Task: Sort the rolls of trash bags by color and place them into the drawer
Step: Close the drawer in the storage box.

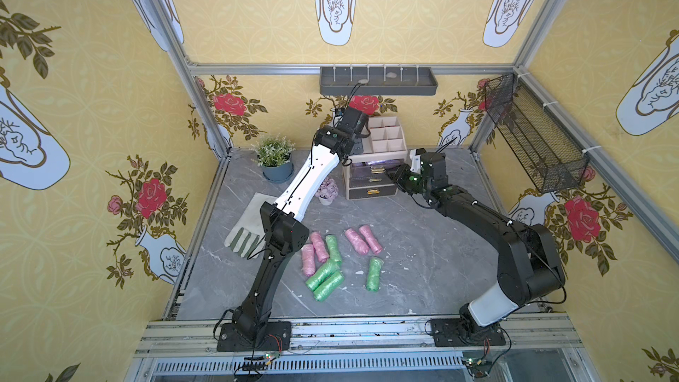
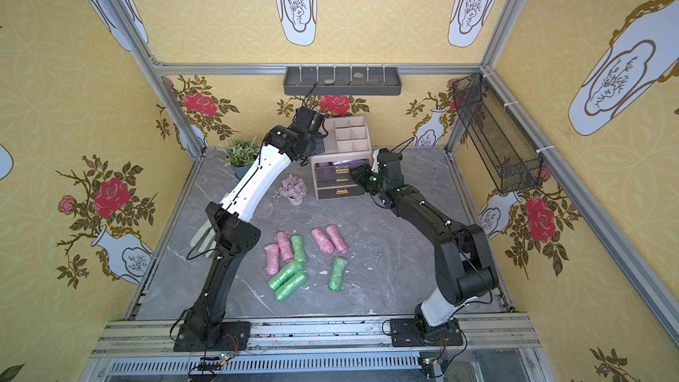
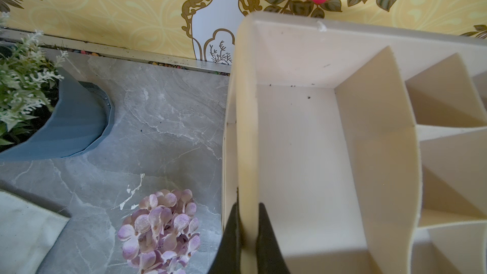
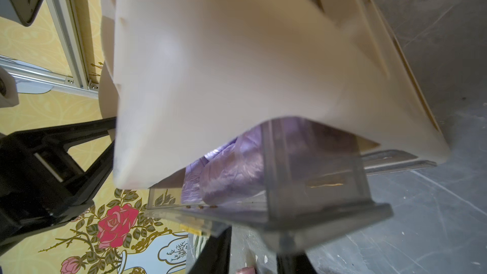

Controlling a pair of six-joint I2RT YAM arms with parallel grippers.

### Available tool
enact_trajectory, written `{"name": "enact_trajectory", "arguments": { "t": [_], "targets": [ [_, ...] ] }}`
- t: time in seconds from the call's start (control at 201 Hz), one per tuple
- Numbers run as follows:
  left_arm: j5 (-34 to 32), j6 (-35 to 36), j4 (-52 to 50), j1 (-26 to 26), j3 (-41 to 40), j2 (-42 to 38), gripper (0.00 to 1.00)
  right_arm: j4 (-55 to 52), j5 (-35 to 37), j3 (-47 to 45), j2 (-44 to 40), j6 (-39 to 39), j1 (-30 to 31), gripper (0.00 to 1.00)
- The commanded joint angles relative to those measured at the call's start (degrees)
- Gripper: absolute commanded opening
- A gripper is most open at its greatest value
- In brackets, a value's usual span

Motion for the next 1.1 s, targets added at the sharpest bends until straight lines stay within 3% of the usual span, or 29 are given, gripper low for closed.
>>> {"name": "enact_trajectory", "arguments": {
  "t": [0.0, 0.582, 0.727, 1.09],
  "targets": [
    [4.7, -1.8, -4.4, -0.1, -1.0, 1.5, 0.00, 5.8, 1.1, 1.2, 0.9, 1.2, 0.2, 0.30],
    [4.4, -1.8, -4.4, -0.1, -2.9, 0.2, 0.00, 9.0, 1.9, 3.6, 4.5, 4.1, 0.5, 0.35],
    [4.2, -1.8, -4.6, 0.0, -3.0, 0.0, 0.00, 4.0, 2.5, 1.3, 0.3, 3.9, 0.8, 0.42],
    [4.3, -3.9, -4.0, 0.1, -4.7, -1.2, 0.00, -6.2, 7.2, -12.7, -17.1, 8.1, 1.4, 0.46]
  ]
}}
